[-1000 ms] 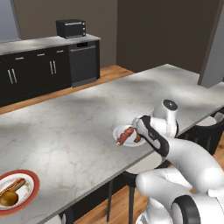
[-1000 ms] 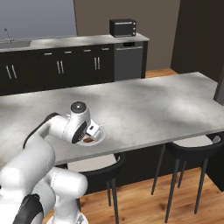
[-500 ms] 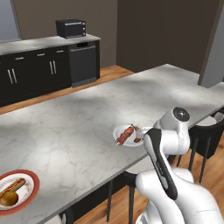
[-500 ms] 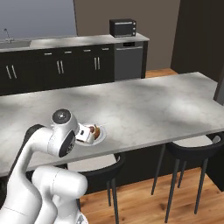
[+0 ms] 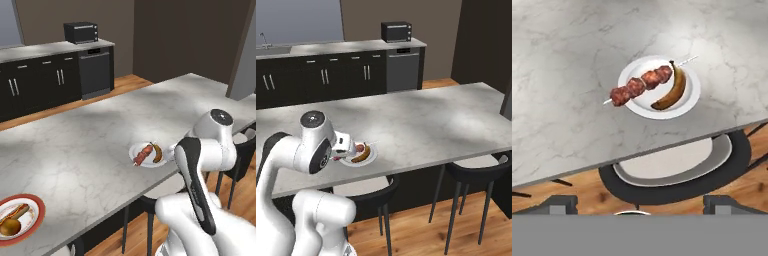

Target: Pick up the mango and banana from the fridge and place one fruit on each plate on the dining counter.

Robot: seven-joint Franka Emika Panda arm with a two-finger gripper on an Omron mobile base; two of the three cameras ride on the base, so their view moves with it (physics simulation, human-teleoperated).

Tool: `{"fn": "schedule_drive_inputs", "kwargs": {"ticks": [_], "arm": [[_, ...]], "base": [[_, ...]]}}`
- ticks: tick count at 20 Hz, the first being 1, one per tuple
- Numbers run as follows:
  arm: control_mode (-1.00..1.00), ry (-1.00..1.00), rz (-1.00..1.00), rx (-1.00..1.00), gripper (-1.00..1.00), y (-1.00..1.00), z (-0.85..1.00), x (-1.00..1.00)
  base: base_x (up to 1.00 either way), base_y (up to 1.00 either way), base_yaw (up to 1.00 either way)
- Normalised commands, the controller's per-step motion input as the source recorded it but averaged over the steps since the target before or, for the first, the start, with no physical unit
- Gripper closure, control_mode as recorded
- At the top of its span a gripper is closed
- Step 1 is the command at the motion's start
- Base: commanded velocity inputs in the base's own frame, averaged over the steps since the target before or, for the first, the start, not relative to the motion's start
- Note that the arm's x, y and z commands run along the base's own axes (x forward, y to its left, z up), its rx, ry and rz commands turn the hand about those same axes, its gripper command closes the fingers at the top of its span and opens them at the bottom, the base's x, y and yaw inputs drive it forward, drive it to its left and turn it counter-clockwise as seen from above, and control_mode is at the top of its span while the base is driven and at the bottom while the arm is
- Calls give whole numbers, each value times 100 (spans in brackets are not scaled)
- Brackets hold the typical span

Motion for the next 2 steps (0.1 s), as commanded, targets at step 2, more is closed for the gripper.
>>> {"fn": "schedule_drive_inputs", "kwargs": {"ticks": [2], "arm": [[-100, -14, 11, -16, -100, 17, 0, -82]], "base": [[0, 0, 0]]}}
